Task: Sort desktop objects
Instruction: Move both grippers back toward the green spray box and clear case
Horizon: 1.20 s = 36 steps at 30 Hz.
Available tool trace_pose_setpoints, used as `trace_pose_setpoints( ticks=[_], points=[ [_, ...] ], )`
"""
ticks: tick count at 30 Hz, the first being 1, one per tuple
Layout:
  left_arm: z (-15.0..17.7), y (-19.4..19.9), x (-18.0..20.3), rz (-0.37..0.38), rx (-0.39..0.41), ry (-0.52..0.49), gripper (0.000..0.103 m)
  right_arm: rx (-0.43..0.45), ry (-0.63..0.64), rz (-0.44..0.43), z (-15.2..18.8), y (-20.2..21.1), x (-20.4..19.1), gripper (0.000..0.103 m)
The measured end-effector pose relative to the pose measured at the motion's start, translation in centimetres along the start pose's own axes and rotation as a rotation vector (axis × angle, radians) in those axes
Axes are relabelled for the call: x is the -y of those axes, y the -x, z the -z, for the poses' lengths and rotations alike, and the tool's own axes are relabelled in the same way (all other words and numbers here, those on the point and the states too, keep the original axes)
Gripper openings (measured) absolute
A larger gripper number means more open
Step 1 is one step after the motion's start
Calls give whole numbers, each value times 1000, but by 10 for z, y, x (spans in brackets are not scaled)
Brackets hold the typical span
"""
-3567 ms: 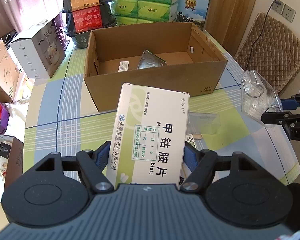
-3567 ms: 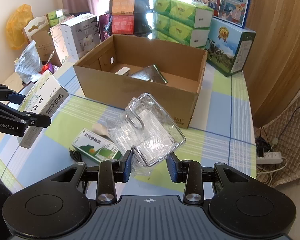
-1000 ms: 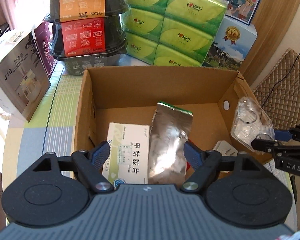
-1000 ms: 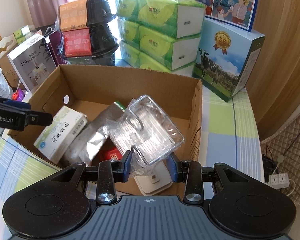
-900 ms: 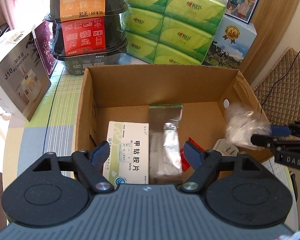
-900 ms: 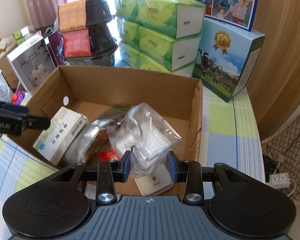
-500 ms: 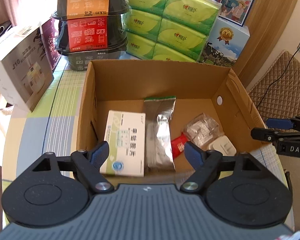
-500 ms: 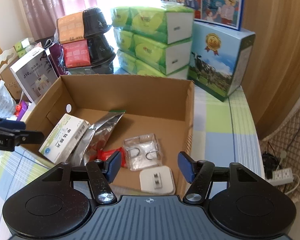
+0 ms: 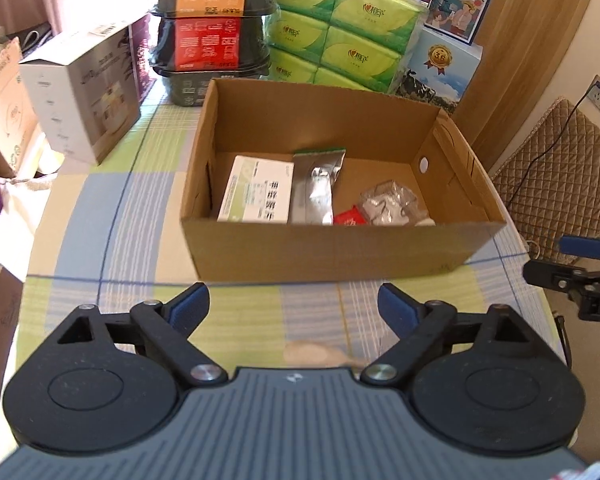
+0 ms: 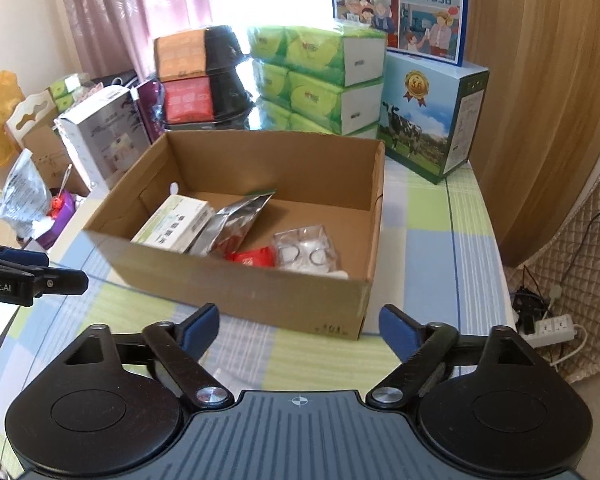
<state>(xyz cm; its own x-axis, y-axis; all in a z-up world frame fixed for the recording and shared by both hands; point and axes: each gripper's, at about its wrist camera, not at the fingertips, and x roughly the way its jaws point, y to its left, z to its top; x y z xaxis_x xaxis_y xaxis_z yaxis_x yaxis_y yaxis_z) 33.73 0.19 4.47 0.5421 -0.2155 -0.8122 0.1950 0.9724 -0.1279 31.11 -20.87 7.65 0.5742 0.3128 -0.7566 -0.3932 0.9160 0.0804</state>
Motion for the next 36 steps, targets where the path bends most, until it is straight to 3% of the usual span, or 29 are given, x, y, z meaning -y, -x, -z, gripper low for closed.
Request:
trace_pose_setpoints(
  ticks=[10, 26, 36],
  points=[
    [48, 48, 4, -63, 37, -31, 101, 22, -25, -20, 41, 46, -11, 98],
    [127, 79, 6, -65, 23, -10, 101, 14, -58, -44, 115, 85, -21, 101],
    [147, 84, 7, -45, 29, -37, 101, -4, -14, -48, 138, 95, -32, 101]
  ],
)
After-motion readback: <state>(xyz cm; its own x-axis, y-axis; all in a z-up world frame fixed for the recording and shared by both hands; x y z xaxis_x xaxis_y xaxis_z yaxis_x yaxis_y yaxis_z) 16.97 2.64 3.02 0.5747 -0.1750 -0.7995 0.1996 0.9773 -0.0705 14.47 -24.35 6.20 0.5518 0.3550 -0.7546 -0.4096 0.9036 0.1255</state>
